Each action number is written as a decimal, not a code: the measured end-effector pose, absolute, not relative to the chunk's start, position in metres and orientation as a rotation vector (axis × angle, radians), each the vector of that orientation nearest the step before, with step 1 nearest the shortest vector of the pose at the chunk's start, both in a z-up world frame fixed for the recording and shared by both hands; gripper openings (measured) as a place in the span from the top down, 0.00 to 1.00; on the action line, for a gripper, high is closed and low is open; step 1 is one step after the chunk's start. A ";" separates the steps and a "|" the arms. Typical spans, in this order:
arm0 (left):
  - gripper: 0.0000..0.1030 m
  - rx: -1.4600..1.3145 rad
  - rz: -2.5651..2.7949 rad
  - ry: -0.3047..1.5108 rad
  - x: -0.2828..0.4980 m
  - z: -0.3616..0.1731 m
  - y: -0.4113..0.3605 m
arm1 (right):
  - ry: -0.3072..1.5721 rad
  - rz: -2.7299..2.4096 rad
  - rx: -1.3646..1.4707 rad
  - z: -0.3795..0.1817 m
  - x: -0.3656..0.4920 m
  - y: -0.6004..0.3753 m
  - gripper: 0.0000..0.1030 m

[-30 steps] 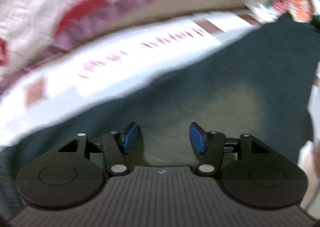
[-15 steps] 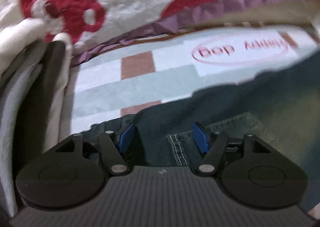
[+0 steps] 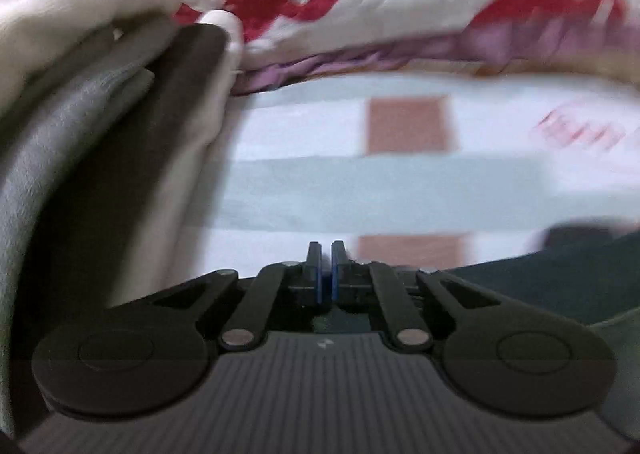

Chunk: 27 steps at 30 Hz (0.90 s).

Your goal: Fold clothes

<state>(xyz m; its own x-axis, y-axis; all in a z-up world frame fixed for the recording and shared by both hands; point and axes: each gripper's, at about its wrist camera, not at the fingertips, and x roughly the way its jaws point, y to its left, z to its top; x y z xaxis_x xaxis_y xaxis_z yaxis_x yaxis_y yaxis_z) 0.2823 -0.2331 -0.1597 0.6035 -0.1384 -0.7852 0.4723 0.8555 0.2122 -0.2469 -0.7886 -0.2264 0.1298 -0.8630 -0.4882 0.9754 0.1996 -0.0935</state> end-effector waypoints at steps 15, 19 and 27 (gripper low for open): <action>0.67 0.210 -1.197 0.919 0.140 -0.087 -0.314 | 0.643 -1.324 0.215 -0.225 -0.234 -0.799 0.89; 0.63 0.191 -1.551 1.071 0.083 -0.110 -0.365 | 0.629 -1.316 0.221 -0.213 -0.232 -0.799 0.89; 0.64 0.277 -1.536 1.145 0.065 -0.135 -0.364 | 0.524 -1.361 0.428 -0.222 -0.263 -0.805 0.88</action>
<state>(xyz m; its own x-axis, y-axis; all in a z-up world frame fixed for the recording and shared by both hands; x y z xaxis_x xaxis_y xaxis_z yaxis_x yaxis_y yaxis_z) 0.0651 -0.3644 -0.1349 -0.3287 -0.6263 -0.7069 0.8563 0.1182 -0.5028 -0.2628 -0.8048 -0.2222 0.1261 -0.8020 -0.5839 0.9864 0.1636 -0.0118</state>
